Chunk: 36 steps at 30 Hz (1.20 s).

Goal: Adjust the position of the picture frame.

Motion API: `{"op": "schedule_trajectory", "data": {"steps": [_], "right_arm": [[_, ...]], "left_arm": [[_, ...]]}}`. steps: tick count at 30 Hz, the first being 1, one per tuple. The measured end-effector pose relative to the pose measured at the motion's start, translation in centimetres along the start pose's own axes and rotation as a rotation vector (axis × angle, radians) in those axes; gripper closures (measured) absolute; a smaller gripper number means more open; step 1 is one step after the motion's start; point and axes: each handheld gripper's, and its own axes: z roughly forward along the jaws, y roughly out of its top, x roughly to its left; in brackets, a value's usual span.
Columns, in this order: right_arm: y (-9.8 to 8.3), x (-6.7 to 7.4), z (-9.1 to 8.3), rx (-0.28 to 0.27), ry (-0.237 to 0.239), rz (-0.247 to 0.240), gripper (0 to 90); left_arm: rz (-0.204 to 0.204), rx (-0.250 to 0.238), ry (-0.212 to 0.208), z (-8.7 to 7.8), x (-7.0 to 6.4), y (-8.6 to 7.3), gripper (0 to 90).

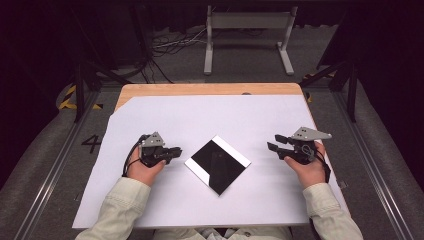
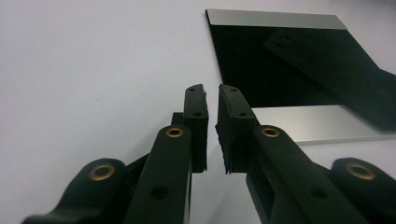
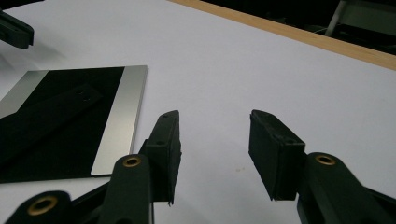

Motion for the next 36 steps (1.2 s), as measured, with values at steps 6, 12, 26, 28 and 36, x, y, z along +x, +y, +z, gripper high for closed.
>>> {"op": "schedule_trajectory", "data": {"steps": [6, 12, 26, 28, 36], "right_arm": [[0.0, 0.3, -0.1, 0.013, 0.016, -0.005, 54.0], [0.0, 0.3, -0.3, 0.015, 0.024, 0.001, 54.0], [0.1, 0.4, -0.3, 0.023, 0.033, 0.005, 53.6], [0.2, 0.4, -0.5, 0.02, 0.032, 0.004, 53.6], [0.8, 0.8, -0.7, 0.047, 0.061, -0.001, 52.9]], "left_arm": [[-0.003, 0.045, -0.007, 1.5, -0.4, 0.0, 86.6], [-0.015, 0.069, -0.015, 2.0, -0.6, 0.0, 89.8], [-0.096, 0.131, -0.042, 2.1, -0.6, -0.1, 90.0], [-0.092, 0.146, -0.049, 2.0, -0.8, 0.0, 90.0], [-0.058, 0.216, -0.091, 2.0, -2.1, 0.4, 90.0]]}}
